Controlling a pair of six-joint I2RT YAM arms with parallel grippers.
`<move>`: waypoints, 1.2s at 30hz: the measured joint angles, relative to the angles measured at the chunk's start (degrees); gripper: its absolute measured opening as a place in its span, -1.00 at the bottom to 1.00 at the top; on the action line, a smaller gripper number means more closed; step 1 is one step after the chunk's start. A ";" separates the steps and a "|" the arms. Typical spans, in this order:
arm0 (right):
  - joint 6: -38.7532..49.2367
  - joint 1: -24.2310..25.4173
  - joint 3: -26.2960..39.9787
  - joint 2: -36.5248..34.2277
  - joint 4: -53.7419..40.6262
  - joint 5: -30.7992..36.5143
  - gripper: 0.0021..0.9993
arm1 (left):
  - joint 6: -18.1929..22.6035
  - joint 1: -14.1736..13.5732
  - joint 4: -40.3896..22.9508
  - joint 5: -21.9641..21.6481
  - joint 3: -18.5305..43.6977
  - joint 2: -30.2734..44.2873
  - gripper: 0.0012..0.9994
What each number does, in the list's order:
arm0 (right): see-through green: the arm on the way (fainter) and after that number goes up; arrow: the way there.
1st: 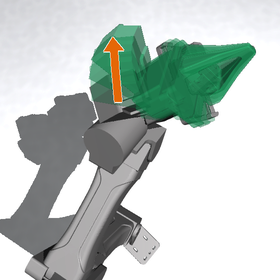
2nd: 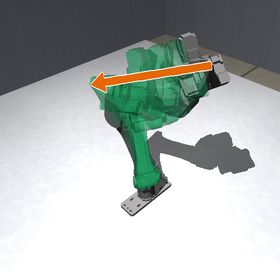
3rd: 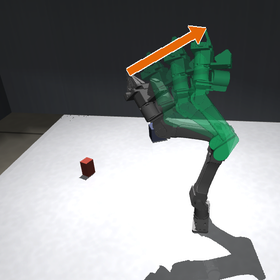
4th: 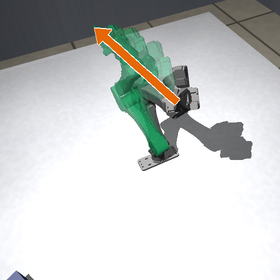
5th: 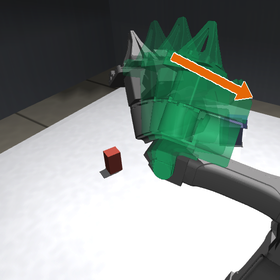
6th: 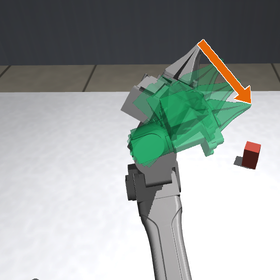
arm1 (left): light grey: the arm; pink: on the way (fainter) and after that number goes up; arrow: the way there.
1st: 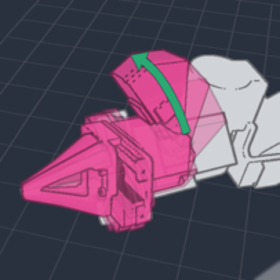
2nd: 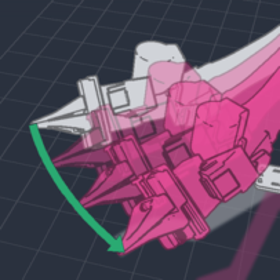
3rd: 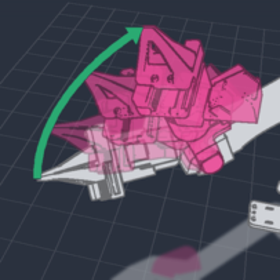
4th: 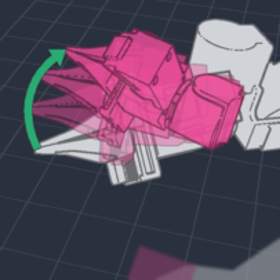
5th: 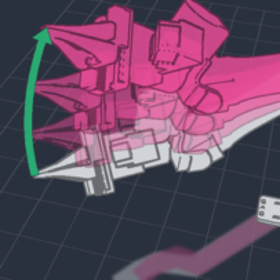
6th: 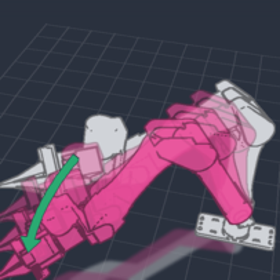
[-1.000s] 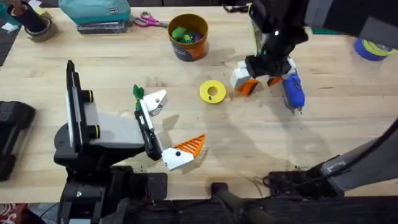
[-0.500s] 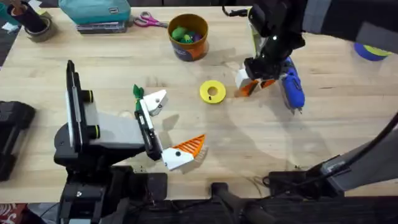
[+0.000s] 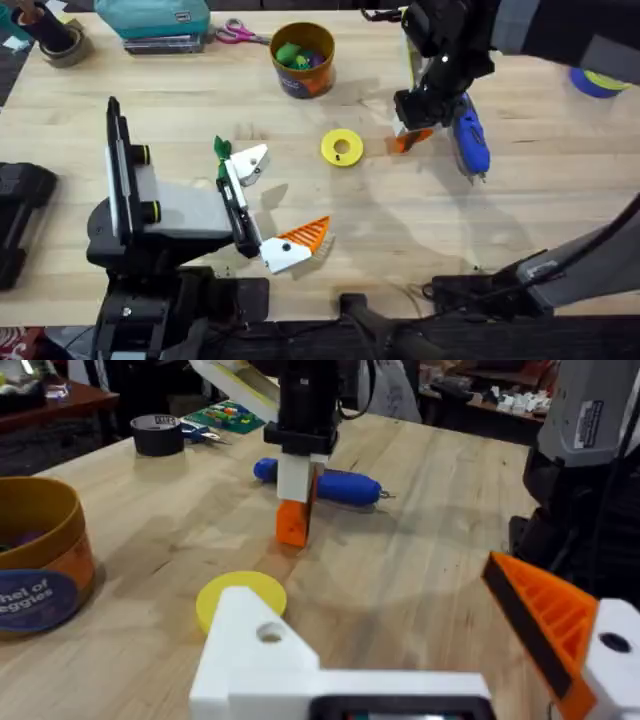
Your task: Pick up the gripper from the table and insert it into the empty holder that is missing its gripper. Then pick up a screw, insert it into the mounting hole, and use the screwdriver to tighten it. Finally, clean up the table by picking up the vegetable and placing it into the bucket.
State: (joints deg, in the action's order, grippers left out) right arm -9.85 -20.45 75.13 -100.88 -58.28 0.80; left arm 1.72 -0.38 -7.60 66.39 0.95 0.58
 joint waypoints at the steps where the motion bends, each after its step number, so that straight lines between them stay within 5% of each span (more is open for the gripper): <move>1: 0.01 0.00 0.00 0.00 -0.02 0.00 -0.98 | 0.00 0.00 0.00 0.00 0.00 0.00 0.97; 10: 0.00 0.00 0.61 1.40 -0.55 0.00 -0.99 | 0.00 0.00 0.00 0.00 0.00 0.00 0.97; 22: -0.02 0.00 1.55 15.03 -1.18 0.00 -0.99 | 0.00 0.00 0.00 0.00 0.00 -0.01 0.97; 36: 0.00 0.00 1.55 16.13 -1.33 0.00 -0.99 | 0.00 0.00 0.00 0.00 0.00 0.00 0.97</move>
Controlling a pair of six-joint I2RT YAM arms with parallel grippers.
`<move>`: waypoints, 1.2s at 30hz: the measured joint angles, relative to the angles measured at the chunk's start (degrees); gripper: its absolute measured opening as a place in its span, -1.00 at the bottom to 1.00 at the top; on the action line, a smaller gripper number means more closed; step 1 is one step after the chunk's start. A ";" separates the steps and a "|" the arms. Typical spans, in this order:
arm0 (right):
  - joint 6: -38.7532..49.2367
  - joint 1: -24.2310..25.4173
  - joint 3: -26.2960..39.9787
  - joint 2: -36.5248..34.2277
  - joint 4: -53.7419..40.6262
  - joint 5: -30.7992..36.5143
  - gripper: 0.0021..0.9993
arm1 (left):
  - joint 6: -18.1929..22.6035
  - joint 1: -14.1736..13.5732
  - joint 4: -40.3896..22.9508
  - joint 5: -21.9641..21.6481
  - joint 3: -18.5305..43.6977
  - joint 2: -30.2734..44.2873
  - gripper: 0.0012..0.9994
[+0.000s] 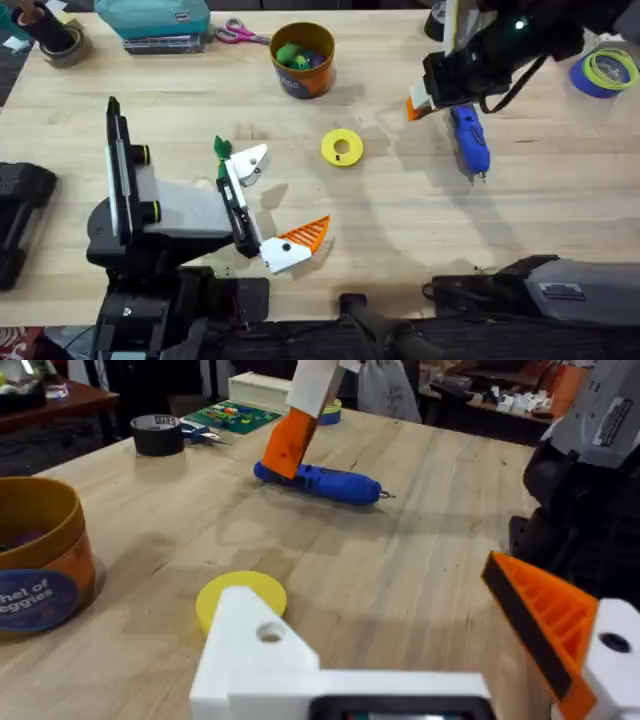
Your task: Pick up the gripper from the table and insert it into the empty holder that is missing its gripper. Then pick up a screw, insert it into the mounting hole, and use the screwdriver to tighten it. Finally, clean up the table by picking up the vegetable and placing it into the bucket.
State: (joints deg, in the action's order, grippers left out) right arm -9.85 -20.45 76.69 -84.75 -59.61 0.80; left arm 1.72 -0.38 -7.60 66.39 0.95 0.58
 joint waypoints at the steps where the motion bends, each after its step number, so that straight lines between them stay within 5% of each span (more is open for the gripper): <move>1: 0.00 0.00 0.00 0.00 -0.02 0.00 -0.99 | 0.00 0.00 0.00 0.00 0.00 0.00 0.97; 36: 0.00 0.00 0.00 -0.01 0.76 0.00 -0.99 | 0.00 0.00 0.00 0.00 0.00 -0.01 0.97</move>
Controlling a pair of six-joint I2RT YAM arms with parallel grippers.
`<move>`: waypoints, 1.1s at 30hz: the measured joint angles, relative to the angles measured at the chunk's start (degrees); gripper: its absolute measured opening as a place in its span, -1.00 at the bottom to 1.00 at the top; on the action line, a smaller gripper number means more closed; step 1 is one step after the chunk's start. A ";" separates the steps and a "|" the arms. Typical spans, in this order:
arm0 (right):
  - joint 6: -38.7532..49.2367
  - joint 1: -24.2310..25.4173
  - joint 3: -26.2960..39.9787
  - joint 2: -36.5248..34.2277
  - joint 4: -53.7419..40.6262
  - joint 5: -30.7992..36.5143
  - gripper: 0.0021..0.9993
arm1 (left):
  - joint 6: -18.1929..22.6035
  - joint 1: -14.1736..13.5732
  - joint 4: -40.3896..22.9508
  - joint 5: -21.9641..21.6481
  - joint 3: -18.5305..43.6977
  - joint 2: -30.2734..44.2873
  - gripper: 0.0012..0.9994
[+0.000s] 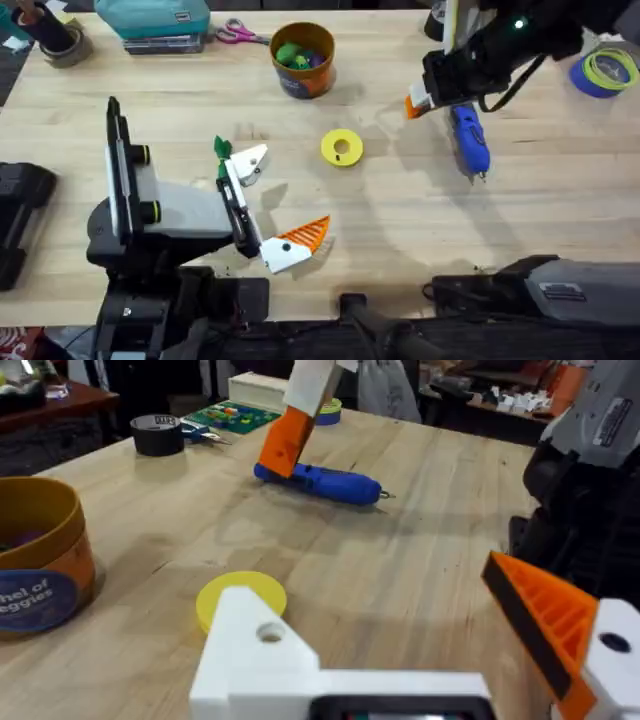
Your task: Pick up the gripper from the table and insert it into the empty holder that is missing its gripper. Then pick up a screw, insert it into the mounting hole, and use the screwdriver to tighten it. Finally, clean up the table by picking up the vegetable and placing it into the bucket.
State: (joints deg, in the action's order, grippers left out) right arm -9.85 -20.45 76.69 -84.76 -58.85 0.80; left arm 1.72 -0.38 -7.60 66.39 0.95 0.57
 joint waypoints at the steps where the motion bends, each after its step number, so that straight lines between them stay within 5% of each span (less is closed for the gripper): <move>1: 0.01 0.00 0.00 0.01 0.00 0.00 -0.99 | 0.00 0.00 0.00 0.00 0.00 0.01 0.97; 22: 0.00 0.00 0.05 0.01 0.00 -0.28 -0.99 | 0.00 0.00 0.00 0.00 0.00 0.01 0.97; 33: 0.00 0.32 5.44 0.48 2.91 -9.41 -0.99 | 0.00 0.00 0.00 0.00 0.00 0.01 0.97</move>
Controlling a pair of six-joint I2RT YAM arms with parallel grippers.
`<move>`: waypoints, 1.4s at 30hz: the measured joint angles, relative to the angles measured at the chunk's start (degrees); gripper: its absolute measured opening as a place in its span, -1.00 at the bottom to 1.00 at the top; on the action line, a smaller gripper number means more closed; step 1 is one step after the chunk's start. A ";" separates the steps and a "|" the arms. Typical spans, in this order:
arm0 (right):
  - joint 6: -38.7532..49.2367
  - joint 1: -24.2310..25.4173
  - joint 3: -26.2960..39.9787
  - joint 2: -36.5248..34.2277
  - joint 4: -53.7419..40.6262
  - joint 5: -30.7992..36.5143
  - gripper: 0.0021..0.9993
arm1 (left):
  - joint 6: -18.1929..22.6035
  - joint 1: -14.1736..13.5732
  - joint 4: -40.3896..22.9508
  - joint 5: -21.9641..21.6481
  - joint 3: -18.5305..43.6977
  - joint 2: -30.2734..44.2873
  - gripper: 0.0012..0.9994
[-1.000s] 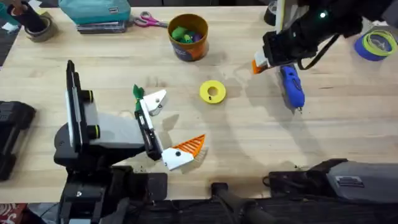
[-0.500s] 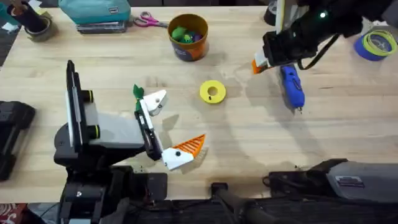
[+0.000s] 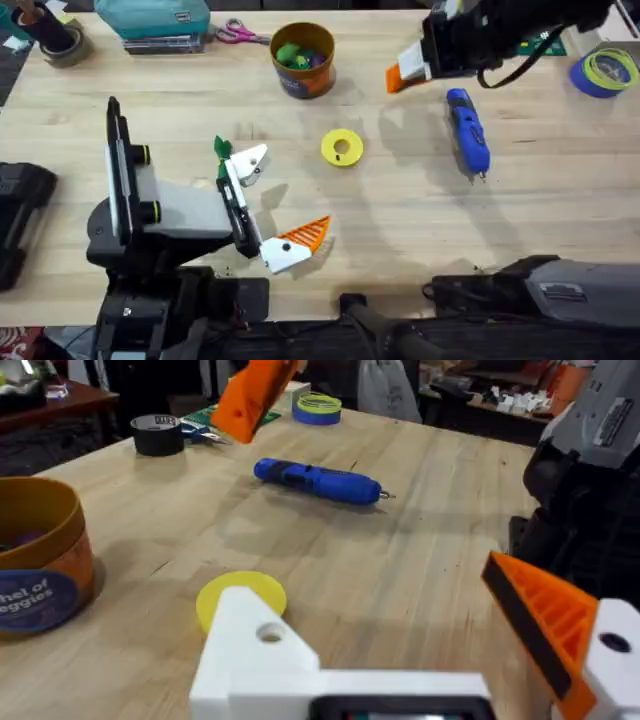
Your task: Pick up the gripper from the table and insert it into the empty holder that is missing its gripper. Then pick up a screw, insert it into the mounting hole, and use the screwdriver to tighten it. Finally, clean up the table by picking up the vegetable and placing it into the bucket.
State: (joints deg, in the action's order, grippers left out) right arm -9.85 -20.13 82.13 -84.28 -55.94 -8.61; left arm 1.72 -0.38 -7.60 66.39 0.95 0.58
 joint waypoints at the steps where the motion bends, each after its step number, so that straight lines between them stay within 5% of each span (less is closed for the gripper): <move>1: 0.00 0.60 0.00 1.09 2.04 -4.70 -0.99 | 0.00 0.00 0.00 0.00 0.00 0.00 0.97; 10: 1.13 4.96 -1.76 3.12 11.44 -26.97 -0.99 | 0.00 0.00 0.00 0.00 0.00 -0.02 0.97; 27: -0.93 9.43 -25.31 3.93 38.46 -70.50 -0.99 | 0.00 0.00 0.00 0.00 0.00 0.00 0.97; 32: -12.37 9.43 -36.05 3.84 55.79 -76.88 -0.99 | 0.00 0.00 0.01 0.00 0.00 0.00 0.97; 42: -27.39 6.72 -40.33 -3.68 72.20 -78.68 -0.99 | 0.00 0.00 0.00 0.00 0.00 0.00 0.97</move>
State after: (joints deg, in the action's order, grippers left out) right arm -37.23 -13.41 41.80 -87.97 16.26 -87.29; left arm 1.72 -0.38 -7.60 66.39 0.95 0.58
